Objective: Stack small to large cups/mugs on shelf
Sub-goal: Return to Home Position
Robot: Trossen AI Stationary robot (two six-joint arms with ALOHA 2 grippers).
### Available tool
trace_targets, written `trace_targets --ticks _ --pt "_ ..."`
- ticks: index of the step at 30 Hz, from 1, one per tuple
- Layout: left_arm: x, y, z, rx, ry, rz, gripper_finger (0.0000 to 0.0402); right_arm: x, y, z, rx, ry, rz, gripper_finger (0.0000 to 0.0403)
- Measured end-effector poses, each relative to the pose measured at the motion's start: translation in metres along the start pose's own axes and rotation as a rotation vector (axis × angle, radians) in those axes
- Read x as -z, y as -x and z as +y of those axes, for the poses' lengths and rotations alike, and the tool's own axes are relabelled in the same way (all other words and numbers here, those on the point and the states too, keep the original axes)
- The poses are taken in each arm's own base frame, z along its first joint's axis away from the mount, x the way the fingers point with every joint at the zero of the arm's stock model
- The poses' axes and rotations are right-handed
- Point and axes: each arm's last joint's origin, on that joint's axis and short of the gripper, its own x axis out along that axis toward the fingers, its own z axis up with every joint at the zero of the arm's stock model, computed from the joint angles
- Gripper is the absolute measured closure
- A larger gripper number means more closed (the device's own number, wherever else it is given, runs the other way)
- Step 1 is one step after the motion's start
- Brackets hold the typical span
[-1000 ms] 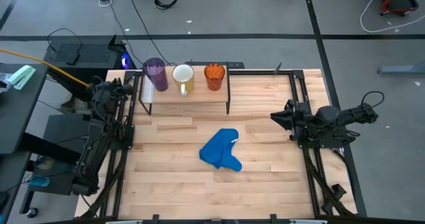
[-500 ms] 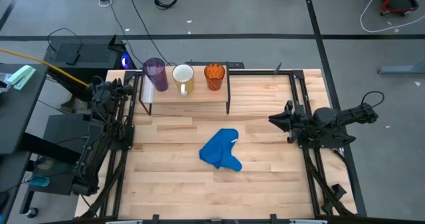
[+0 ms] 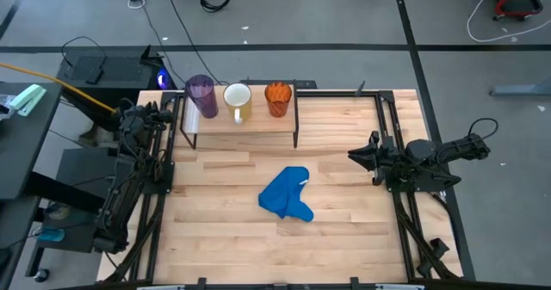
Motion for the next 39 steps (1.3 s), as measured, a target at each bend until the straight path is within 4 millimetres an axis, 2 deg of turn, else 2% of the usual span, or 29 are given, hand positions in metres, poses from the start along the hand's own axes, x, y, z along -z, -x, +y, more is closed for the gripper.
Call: trace_targets --ticks 29,39 --pt "-0.0002 0.0000 0.0000 0.000 0.000 -0.001 0.0319 -0.0001 0.0000 0.0001 -0.001 -0.001 -0.001 0.0332" --pt "-0.0001 0.0000 0.0000 0.000 -0.001 0.000 0.0311 -0.0001 0.0000 0.0000 -0.001 -0.001 -0.001 0.0332"
